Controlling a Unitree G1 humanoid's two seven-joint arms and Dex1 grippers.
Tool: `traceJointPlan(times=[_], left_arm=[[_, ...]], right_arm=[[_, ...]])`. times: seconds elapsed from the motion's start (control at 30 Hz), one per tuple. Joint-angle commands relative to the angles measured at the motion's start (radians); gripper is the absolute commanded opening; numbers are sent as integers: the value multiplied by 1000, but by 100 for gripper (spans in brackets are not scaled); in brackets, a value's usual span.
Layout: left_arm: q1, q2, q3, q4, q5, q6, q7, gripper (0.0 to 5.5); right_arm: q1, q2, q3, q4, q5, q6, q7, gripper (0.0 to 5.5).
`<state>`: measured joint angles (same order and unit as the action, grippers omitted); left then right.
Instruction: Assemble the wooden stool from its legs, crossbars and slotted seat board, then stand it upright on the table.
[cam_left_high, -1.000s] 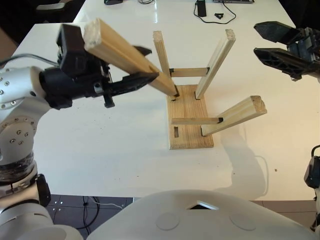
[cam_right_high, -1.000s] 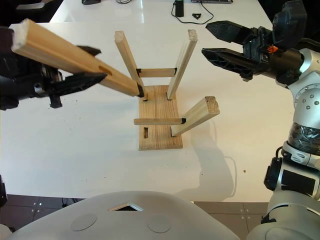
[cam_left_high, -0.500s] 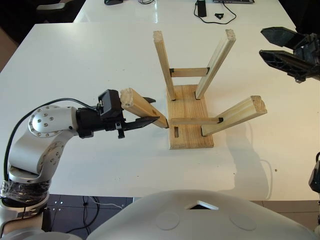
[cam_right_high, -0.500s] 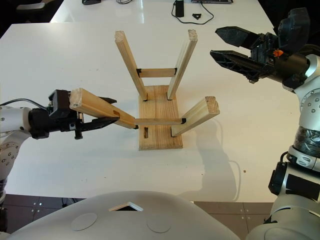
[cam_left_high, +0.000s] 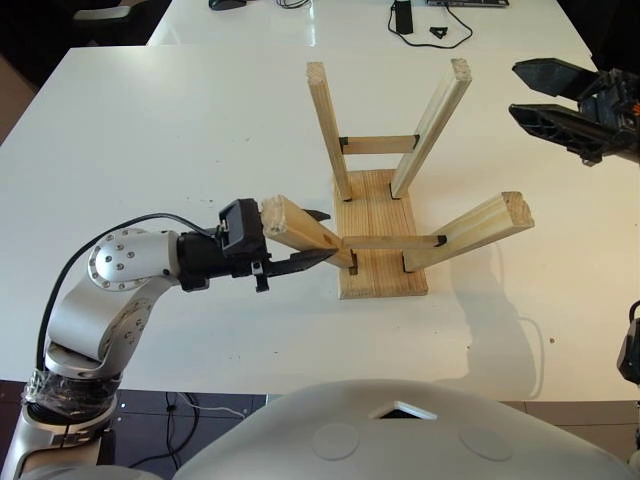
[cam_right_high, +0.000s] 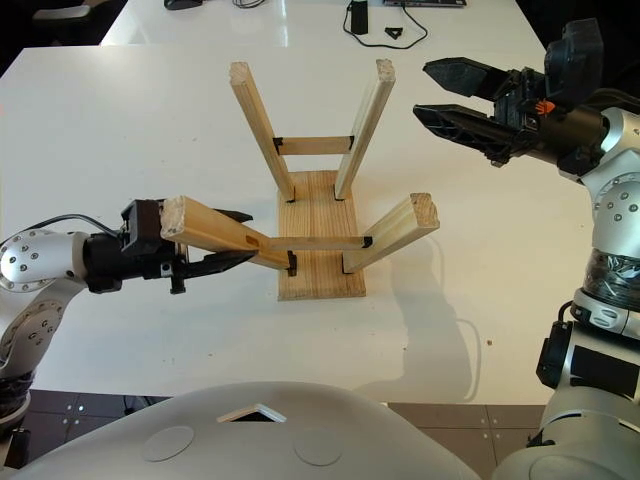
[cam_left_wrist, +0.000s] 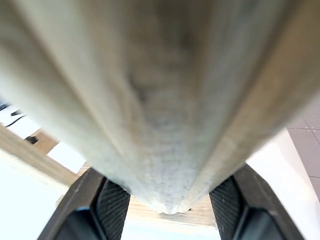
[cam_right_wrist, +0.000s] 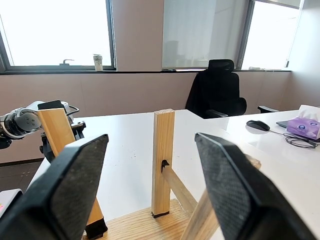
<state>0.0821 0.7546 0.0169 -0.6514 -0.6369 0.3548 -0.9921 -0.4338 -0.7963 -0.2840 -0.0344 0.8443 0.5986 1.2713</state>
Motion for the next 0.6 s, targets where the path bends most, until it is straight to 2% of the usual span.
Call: traceJointPlan(times=[0.03,0.3,0.6], left_arm=[[37,42,-36,4,44,11,-29,204],[57,107,-66,32,81,-11,-55,204],[-66,110,-124,187,67,36,-83,204]], right_arm=[[-11,-4,1,-6,-12,-12,-4,319],[3,-1,-1,-17,-15,-21,-11,319],[35,19,15,-45,-32,-38,-19,319]])
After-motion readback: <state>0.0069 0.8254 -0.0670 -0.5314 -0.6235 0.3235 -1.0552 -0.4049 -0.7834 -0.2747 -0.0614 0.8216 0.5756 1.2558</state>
